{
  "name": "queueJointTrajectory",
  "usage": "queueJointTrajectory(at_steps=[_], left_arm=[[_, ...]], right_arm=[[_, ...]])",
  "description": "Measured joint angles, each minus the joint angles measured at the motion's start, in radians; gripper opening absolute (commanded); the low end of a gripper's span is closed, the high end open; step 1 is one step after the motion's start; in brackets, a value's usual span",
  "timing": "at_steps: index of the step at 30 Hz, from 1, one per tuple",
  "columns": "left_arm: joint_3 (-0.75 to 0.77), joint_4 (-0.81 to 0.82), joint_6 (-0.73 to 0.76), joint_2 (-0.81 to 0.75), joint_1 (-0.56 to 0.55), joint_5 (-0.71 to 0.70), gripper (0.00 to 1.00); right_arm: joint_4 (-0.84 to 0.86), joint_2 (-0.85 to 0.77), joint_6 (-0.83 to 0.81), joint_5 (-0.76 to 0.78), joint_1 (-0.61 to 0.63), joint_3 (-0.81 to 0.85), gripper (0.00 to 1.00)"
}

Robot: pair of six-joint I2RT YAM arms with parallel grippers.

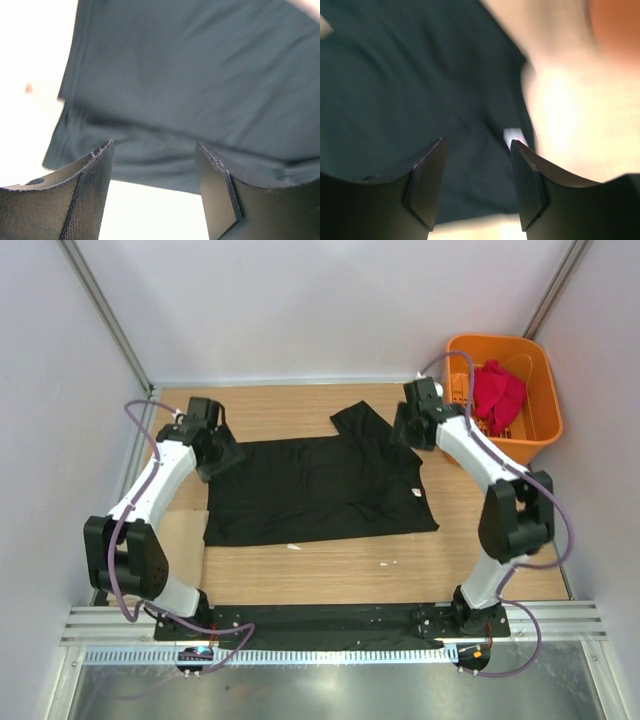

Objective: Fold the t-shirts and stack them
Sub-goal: Fold the tshirt

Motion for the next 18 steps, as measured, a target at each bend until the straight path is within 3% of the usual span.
queueJointTrajectory(at_steps=[3,5,8,12,18], left_arm=[[0.166,0.039,0.057,0.061,0.018,0.006,0.61],[0.233,0.071,0.094,0.121,0.036,0.019,0.52],[0.309,0.117,0.154,0.255,0.076,0.063,0.49],[0.387,0.141,0.216,0.436,0.126,0.097,0.5],[0.506,0.111,0.293,0.591,0.185,0.096,0.5]], right_arm=[[0.061,0.196,-0.053,-0.018,0.0,0.265,0.63],[0.092,0.335,-0.088,-0.036,-0.006,0.426,0.63],[0.103,0.54,-0.134,-0.085,-0.016,0.648,0.63],[0.123,0.705,-0.172,-0.165,-0.043,0.764,0.59],[0.14,0.809,-0.219,-0.26,-0.076,0.808,0.56]])
